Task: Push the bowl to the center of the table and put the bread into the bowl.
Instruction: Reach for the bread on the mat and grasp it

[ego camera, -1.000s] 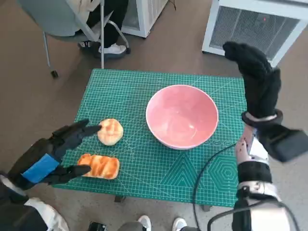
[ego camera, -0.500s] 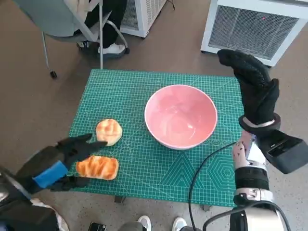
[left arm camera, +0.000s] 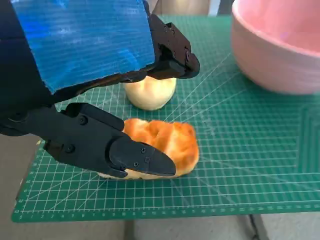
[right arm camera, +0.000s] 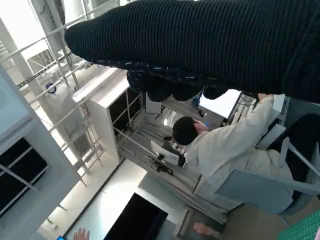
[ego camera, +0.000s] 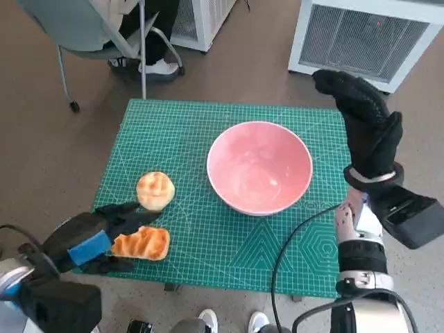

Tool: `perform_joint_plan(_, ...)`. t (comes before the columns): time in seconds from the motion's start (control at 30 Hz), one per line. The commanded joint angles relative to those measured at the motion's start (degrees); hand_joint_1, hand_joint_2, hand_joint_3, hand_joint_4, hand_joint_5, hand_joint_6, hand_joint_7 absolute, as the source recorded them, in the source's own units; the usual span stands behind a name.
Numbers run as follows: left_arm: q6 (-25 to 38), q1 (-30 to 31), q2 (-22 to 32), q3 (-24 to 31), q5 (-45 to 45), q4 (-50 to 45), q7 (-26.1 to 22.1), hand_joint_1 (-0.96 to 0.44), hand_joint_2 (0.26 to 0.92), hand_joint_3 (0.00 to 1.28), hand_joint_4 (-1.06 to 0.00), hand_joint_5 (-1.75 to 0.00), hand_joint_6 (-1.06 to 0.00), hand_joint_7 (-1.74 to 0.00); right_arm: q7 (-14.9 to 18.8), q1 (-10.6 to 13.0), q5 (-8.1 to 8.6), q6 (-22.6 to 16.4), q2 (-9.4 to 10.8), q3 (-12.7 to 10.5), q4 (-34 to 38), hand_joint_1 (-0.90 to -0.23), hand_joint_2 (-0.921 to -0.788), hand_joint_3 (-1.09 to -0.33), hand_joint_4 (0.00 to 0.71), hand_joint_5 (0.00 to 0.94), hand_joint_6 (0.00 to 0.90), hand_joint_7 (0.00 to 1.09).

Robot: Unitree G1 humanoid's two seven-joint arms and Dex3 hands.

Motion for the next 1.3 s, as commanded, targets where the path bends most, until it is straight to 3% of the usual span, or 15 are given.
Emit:
perform_joint_plan(0.03,1.5,-1.8,0.2,-2.8,2.0,2.7,-0.3,-0.31,0.809,0.00,-0.33,0.00,-0.41,-0.01,0.2,1.6,0.93,0.7,0.6,0.0,-0.1,-0.606,-0.921,-0.714,0.351,0.007,0.332,0.08)
perform_joint_plan(0.4,4.0,-7.2,-2.1,-9.9,5.5,12.5,0.9,-0.29,0.826,0.01,-0.35,-0.01,-0.38,0.00,0.7,1.7,1.81,0.7,0.9,0.1,-0.2,-0.602,-0.921,-0.714,0.353,0.006,0.334,0.08)
perform_joint_plan(0.5,4.3,-8.0,-2.7,-11.1,6.0,14.3,1.6,-0.25,0.851,0.01,-0.42,-0.02,-0.41,-0.01,0.7,1.8,1.80,0.6,0.9,0.2,-0.3,-0.602,-0.921,-0.714,0.353,0.005,0.335,0.08)
perform_joint_plan(0.63,4.1,-7.9,-3.1,-11.3,5.7,14.8,2.7,-0.18,0.879,0.01,-0.56,-0.03,-0.53,-0.04,0.7,2.0,1.96,0.7,0.9,0.2,-0.7,-0.602,-0.921,-0.713,0.353,0.004,0.335,0.07)
perform_joint_plan(0.73,2.3,-7.2,-3.9,-11.1,5.0,15.4,4.7,-0.09,0.898,0.01,-0.75,-0.10,-0.69,-0.11,0.7,2.2,2.25,0.9,1.0,0.1,-0.9,-0.602,-0.921,-0.713,0.354,0.004,0.336,0.07)
perform_joint_plan(0.77,1.7,-7.1,-3.9,-11.1,4.9,15.6,5.1,-0.07,0.902,0.02,-0.74,-0.32,-0.67,-0.31,0.7,2.2,2.29,0.9,1.0,0.1,-0.9,-0.602,-0.921,-0.713,0.354,0.004,0.336,0.07)
perform_joint_plan(0.8,0.3,-6.9,-3.8,-10.9,4.4,16.1,5.7,-0.04,0.909,0.06,-0.71,-0.66,-0.61,-0.63,0.8,2.2,2.38,1.0,1.0,0.1,-0.9,-0.602,-0.921,-0.713,0.354,0.004,0.336,0.07)
perform_joint_plan(0.83,-0.7,-6.8,-3.7,-10.8,4.1,16.4,6.1,-0.03,0.913,0.08,-0.68,-0.90,-0.61,-0.80,0.8,2.2,2.44,1.0,1.1,0.1,-0.9,-0.602,-0.921,-0.712,0.354,0.004,0.336,0.07)
perform_joint_plan(0.87,-1.8,-6.8,-3.6,-10.6,3.4,16.8,6.3,-0.02,0.916,0.09,-0.67,-1.05,-0.60,-0.90,0.7,2.2,2.46,1.1,1.1,0.1,-1.0,-0.602,-0.921,-0.712,0.354,0.004,0.337,0.07)
perform_joint_plan(0.93,-3.2,-6.8,-3.3,-10.3,2.4,17.1,6.5,-0.01,0.918,0.09,-0.65,-1.21,-0.63,-0.95,0.6,2.3,2.38,1.1,1.2,0.1,-1.1,-0.602,-0.921,-0.711,0.354,0.003,0.337,0.07)
perform_joint_plan(1.07,-4.1,-7.0,-2.5,-9.0,-0.5,15.8,5.4,0.00,0.920,0.09,-0.62,-1.37,-0.69,-0.92,0.4,2.5,2.25,1.0,1.3,0.1,-1.1,-0.607,-0.921,-0.708,0.354,0.003,0.337,0.07)
perform_joint_plan(1.3,-2.6,-7.9,-1.4,-4.2,-6.6,9.0,2.9,0.00,0.920,0.08,-0.63,-1.37,-0.68,-0.94,-0.1,2.9,1.65,0.6,1.3,0.0,-1.1,-0.610,-0.921,-0.706,0.355,0.002,0.338,0.07)
